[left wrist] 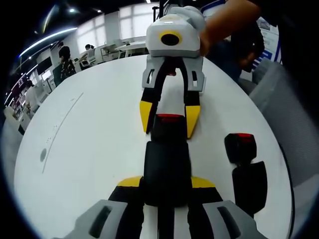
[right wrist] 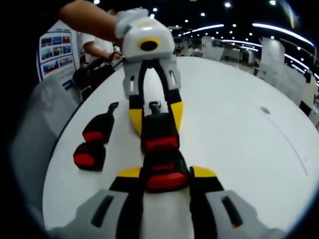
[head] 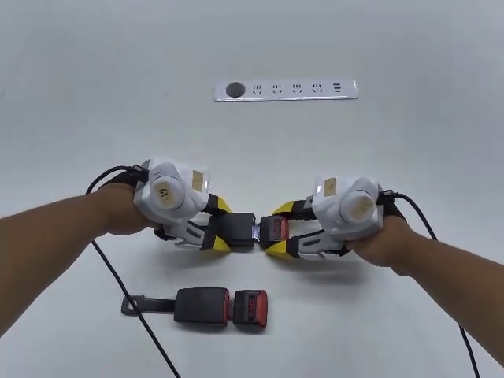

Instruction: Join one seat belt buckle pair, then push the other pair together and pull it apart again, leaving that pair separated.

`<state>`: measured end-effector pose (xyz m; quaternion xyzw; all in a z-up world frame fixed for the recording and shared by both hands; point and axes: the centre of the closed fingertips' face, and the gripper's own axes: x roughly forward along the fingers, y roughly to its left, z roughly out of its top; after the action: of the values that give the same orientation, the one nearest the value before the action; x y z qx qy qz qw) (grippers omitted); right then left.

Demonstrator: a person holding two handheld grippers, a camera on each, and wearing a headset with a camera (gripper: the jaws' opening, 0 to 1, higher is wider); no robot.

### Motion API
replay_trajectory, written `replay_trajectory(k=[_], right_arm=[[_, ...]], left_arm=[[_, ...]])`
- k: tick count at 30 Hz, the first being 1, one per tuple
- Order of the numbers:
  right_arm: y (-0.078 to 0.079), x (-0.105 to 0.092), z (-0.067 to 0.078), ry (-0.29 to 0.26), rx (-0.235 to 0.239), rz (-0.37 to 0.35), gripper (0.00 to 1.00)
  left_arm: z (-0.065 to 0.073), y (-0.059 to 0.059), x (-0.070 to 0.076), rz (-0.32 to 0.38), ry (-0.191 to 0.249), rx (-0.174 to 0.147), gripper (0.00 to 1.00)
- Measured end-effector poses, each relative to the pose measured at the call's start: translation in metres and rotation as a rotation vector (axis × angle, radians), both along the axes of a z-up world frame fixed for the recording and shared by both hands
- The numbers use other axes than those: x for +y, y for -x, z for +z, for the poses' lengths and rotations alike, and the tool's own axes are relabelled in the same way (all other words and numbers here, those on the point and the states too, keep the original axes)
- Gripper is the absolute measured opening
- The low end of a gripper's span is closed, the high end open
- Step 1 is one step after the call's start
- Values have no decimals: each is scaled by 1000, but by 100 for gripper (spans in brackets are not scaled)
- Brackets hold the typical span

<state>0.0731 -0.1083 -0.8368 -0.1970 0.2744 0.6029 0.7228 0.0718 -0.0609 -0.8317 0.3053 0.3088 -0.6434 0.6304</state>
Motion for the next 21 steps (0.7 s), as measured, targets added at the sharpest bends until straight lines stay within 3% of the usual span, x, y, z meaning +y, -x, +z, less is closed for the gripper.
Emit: replay_trajectory(k=[21], right_arm=[[1, -15, -1, -3, -1, -9, 35]], left_arm=[[0, -1, 1, 20, 16, 7, 34]])
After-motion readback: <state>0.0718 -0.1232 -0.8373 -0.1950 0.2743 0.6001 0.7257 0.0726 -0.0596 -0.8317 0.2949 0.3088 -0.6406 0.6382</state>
